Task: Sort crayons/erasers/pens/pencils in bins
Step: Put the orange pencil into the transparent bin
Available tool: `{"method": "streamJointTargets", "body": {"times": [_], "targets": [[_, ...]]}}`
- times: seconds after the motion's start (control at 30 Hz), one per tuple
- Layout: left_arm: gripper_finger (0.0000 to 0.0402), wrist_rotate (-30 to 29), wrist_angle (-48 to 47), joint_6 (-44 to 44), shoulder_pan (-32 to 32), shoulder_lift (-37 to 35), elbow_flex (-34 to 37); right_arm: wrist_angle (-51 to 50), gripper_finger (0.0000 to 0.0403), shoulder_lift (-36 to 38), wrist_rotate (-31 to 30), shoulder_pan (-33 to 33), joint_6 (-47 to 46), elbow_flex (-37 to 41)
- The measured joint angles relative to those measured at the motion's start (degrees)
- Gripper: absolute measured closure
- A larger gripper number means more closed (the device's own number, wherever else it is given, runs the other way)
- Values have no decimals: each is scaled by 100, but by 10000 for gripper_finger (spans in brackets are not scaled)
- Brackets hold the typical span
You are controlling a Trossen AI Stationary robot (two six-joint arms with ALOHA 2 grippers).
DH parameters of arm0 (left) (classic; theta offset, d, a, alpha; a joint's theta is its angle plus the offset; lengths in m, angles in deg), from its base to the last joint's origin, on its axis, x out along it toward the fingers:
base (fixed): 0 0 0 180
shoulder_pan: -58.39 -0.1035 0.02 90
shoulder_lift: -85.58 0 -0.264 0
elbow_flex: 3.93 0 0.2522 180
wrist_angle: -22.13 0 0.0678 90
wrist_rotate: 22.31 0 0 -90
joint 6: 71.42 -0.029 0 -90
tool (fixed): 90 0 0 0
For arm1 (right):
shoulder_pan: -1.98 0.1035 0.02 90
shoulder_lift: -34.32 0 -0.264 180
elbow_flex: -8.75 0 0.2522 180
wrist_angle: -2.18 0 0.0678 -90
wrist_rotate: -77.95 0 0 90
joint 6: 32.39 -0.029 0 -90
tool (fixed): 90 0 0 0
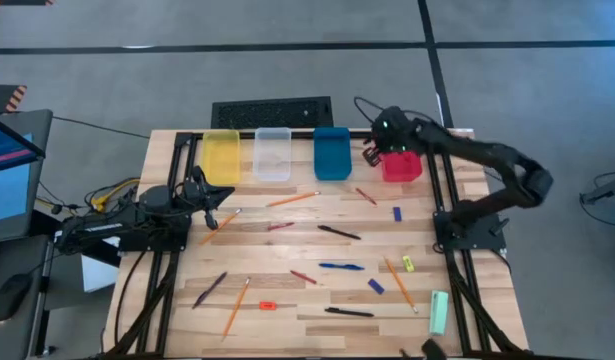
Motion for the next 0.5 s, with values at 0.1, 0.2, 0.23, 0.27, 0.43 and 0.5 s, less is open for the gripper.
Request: {"method": "streamJointTargets", "body": {"times": [0.1, 0.2, 0.23, 0.27, 0.43, 0.5], "targets": [[401, 2, 0, 0, 0, 0, 0, 1056, 398, 455, 223, 472, 21, 657], [401, 0, 0, 0, -1, 0, 0, 1949, 395, 826, 242, 991, 140, 1241], [401, 0, 0, 0, 0, 0, -1, 2265, 396, 922, 242, 1166, 154, 1428], [401, 0, 0, 0, -2, 0, 0, 2561, 398, 998, 242, 1331, 147, 1594], [401, 0, 4, 2, -2, 0, 0, 3930, 398, 1214, 242, 2156, 113, 2244], [401, 2, 11, 0, -1, 0, 0, 4297, 398, 1220, 241, 2437, 132, 2395]]}}
